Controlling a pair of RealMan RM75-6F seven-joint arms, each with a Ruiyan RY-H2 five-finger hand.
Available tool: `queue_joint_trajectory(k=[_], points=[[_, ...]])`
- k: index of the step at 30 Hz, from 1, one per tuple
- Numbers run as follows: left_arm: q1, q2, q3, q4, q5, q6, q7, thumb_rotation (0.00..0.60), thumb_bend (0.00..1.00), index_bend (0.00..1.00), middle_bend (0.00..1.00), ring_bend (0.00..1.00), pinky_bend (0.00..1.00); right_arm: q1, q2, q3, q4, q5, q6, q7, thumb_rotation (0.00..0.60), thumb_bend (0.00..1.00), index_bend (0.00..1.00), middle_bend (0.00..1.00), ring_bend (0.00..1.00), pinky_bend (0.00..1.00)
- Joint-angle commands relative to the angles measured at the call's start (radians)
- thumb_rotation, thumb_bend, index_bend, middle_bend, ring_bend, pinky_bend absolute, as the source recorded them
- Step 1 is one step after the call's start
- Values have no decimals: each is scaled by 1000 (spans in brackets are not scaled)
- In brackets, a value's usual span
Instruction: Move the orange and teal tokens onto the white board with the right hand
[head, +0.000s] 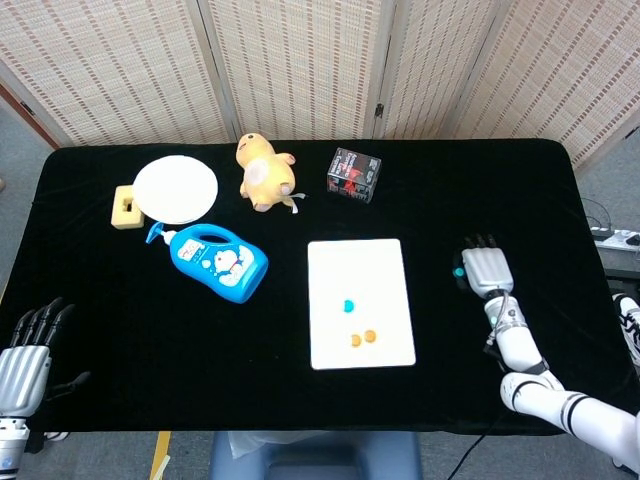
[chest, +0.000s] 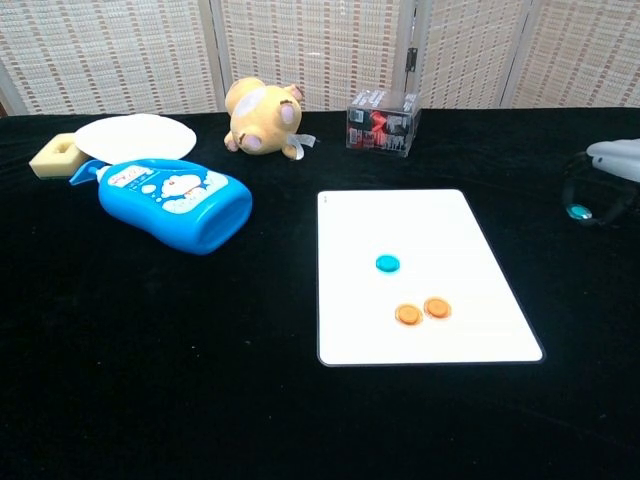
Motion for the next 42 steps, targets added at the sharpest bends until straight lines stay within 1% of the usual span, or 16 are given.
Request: queue_joint_trajectory(k=[1,4,8,19,34,37,42], points=[[1,0,0,-1,1,2,0,600,170,0,0,0,0,15,51,-16,-156,-94,37,-19,600,425,483,182,69,0],[2,0,1,0,0,4,-2,600,170,0,0,0,0,35,43,-31,-213,-118,35,-57,600,426,482,182,69,0],[4,-1,3,4,2,5,-5,600,170,0,0,0,0,65,12,-43,-245,-119,24,-105,600,426,482,182,68,0],[7,-6,3,19,2,8,-21,600,170,0,0,0,0,137,-73,-55,-234,-71,4,-200,600,426,482,180,67,0],[7,-11,2,33,-2,5,-33,600,170,0,0,0,0,176,-111,-69,-215,-40,9,-229,600,426,467,174,62,0],[7,-12,2,36,-2,3,-35,600,170,0,0,0,0,180,-115,-73,-212,-38,8,-228,600,426,446,172,61,0],[7,-14,3,41,-4,1,-42,600,167,0,0,0,0,182,-116,-78,-212,-42,14,-221,600,426,351,172,58,0]])
